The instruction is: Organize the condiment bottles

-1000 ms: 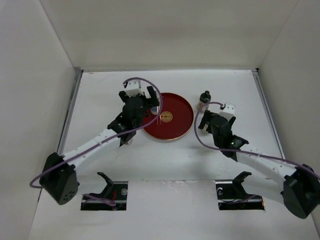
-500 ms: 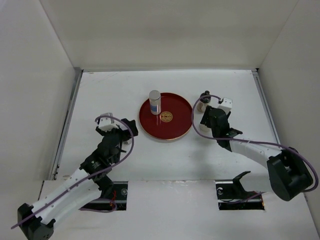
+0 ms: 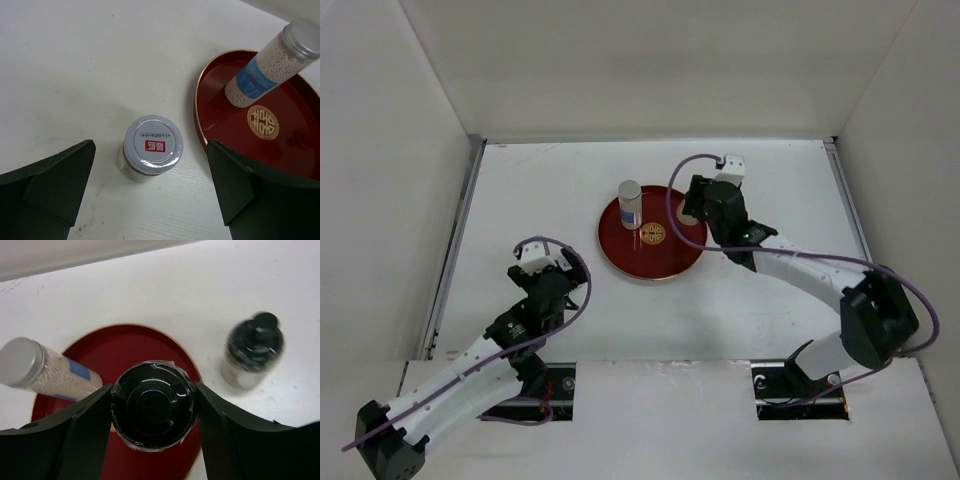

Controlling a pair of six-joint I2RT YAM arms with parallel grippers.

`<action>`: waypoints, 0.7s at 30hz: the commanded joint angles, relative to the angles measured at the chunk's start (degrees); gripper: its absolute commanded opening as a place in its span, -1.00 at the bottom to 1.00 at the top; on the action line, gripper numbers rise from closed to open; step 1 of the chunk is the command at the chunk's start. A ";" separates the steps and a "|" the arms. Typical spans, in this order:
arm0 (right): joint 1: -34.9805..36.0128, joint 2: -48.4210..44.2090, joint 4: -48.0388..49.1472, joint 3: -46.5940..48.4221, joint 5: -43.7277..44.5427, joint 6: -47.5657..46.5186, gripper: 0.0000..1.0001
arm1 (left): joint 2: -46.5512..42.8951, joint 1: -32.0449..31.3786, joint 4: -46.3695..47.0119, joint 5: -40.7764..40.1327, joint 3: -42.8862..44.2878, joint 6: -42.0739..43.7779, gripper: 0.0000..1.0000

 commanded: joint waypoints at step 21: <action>0.51 14.88 8.82 14.81 -0.29 -2.96 1.00 | 13.74 1.65 6.32 4.93 1.89 0.00 0.95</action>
